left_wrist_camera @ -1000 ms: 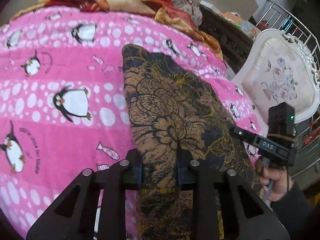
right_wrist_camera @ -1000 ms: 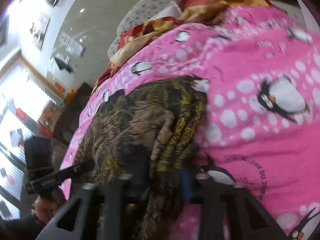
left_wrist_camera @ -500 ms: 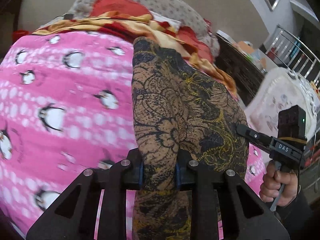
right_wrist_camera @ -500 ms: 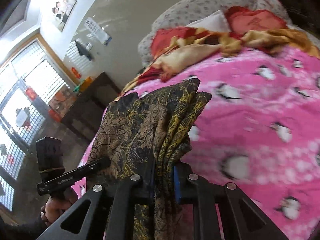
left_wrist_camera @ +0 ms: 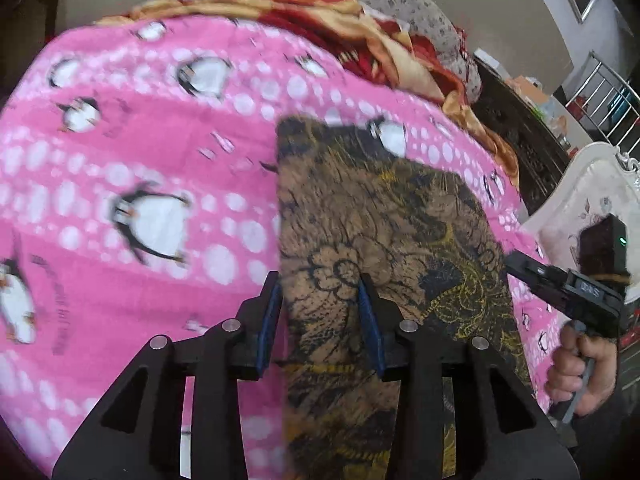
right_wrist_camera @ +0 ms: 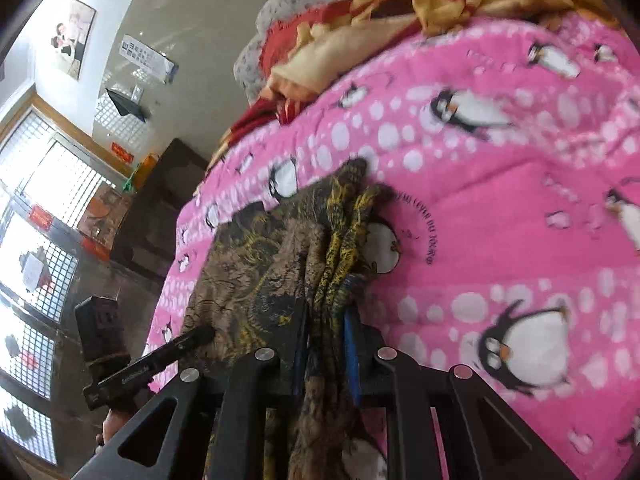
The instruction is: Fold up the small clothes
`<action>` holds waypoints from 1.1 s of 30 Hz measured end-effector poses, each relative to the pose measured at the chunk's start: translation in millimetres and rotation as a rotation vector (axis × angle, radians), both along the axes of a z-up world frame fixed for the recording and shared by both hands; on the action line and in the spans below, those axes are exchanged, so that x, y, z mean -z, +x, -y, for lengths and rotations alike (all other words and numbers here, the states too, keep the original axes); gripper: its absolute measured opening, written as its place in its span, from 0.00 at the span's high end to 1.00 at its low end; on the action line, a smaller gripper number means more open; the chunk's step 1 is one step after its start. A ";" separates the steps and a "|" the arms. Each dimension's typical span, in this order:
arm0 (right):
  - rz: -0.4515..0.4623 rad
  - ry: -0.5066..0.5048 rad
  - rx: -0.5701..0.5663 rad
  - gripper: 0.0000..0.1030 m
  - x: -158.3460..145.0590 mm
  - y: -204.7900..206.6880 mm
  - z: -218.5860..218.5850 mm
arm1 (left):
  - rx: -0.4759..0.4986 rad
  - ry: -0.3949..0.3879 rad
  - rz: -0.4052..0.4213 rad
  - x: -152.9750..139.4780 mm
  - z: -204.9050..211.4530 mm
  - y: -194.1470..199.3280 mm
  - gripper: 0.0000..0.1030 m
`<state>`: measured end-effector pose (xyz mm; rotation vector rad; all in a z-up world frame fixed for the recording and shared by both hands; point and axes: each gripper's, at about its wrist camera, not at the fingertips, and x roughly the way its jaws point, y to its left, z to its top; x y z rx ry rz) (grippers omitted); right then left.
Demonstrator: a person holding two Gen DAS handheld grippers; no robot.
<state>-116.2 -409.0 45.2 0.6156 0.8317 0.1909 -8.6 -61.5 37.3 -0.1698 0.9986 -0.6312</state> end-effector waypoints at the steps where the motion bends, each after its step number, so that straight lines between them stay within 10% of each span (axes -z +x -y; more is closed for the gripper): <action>1: 0.022 -0.034 -0.009 0.86 -11.3 -9.9 -3.7 | -0.022 0.001 0.032 -8.9 -6.9 -2.4 0.64; 9: 0.109 -0.377 -0.088 0.82 -49.0 -58.2 -94.7 | 0.013 -0.047 0.132 -34.6 20.4 -20.2 0.64; 14: -0.039 -0.539 -0.123 0.82 2.0 -55.7 -120.2 | -0.028 0.041 0.013 9.5 39.0 8.8 0.64; 26: -0.003 -0.517 -0.112 0.82 -22.2 -100.3 -123.8 | 0.088 -0.055 0.086 -38.0 -11.9 -73.2 0.64; 33: -0.096 -0.492 -0.114 0.82 22.0 -118.2 -115.0 | 0.155 0.065 0.059 19.9 -8.7 -126.0 0.64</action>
